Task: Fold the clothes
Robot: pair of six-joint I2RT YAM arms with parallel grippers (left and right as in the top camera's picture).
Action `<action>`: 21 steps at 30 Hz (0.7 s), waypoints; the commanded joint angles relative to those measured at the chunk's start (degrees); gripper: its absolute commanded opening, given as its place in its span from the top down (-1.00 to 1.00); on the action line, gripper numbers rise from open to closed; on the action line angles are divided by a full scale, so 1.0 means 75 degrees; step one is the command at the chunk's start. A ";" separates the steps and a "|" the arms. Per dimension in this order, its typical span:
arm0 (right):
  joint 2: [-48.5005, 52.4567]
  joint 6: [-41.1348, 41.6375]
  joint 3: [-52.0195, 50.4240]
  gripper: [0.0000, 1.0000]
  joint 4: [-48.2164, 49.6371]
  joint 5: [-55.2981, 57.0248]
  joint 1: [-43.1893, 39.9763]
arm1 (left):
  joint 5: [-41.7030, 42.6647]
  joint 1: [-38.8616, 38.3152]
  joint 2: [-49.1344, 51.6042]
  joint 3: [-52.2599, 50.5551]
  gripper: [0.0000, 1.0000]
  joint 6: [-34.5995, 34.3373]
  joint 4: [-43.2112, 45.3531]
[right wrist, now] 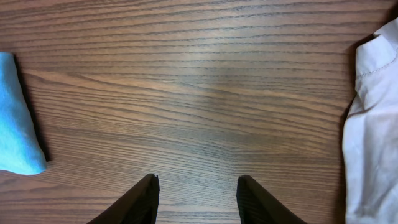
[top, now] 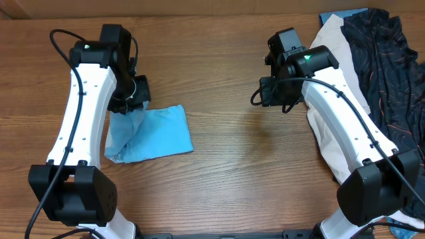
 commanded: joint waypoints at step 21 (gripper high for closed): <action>-0.0286 -0.0166 0.0099 0.10 -0.0029 0.0041 -0.0026 | 0.1411 -0.0595 0.0032 -0.0294 0.40 0.0364 -0.0443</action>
